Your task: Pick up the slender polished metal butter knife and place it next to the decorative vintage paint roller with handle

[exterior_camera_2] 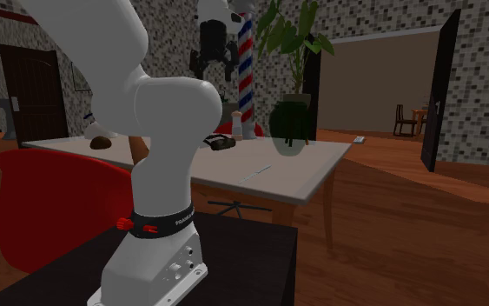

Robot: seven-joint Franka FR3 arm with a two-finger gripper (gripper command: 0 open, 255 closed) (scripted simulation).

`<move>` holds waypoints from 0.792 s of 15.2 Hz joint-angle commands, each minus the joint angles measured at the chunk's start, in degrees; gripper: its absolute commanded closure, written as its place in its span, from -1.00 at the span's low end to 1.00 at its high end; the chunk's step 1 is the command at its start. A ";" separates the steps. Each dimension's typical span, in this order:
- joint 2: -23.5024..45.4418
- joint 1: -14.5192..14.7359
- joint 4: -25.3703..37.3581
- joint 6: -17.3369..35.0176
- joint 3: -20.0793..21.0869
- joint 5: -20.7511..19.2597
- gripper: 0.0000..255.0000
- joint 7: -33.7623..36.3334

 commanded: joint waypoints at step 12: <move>6.76 -3.17 -14.64 24.62 -7.90 -2.72 -1.00 -5.97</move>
